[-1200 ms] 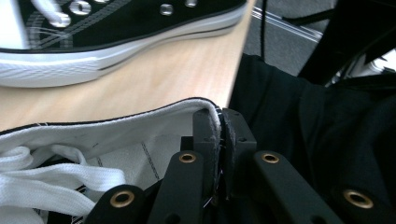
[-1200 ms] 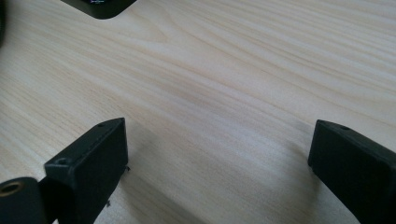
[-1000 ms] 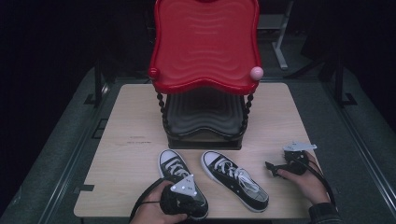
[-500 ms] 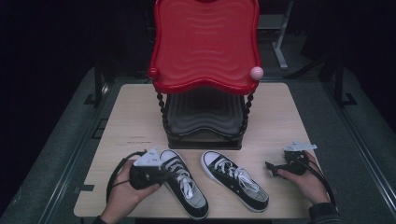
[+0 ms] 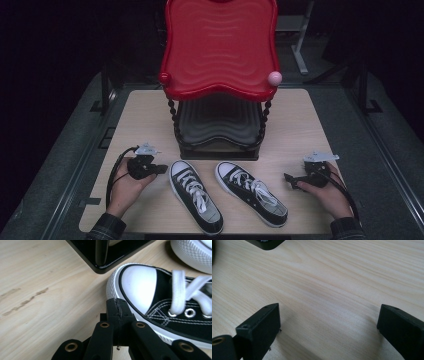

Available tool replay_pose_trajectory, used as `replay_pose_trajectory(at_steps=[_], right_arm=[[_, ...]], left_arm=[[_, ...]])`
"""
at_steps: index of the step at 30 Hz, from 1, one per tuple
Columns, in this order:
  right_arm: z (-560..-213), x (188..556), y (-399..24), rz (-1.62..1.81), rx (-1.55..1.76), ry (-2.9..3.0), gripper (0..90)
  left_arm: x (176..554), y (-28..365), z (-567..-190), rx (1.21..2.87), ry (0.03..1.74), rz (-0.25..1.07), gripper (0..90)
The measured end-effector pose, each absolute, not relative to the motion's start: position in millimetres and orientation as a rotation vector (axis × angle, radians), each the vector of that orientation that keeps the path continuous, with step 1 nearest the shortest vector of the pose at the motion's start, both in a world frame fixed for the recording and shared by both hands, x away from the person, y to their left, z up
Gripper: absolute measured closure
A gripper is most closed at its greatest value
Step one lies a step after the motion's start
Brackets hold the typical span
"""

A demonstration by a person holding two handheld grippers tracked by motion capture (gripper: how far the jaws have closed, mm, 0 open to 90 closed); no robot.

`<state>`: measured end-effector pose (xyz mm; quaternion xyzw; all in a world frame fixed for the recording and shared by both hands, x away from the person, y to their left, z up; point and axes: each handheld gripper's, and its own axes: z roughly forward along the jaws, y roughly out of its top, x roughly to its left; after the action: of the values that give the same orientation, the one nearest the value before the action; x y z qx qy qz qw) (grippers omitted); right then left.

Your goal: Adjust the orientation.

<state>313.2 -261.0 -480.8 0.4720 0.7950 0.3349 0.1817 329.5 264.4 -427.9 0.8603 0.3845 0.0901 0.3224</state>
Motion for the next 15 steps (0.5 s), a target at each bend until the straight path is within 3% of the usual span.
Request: replay_pose_trajectory(at_steps=[15], right_arm=[[-481,313,-261,0.945,1.331,2.244,4.3]], left_arm=[[355,231,-432,2.279,0.946,0.250,90.0]])
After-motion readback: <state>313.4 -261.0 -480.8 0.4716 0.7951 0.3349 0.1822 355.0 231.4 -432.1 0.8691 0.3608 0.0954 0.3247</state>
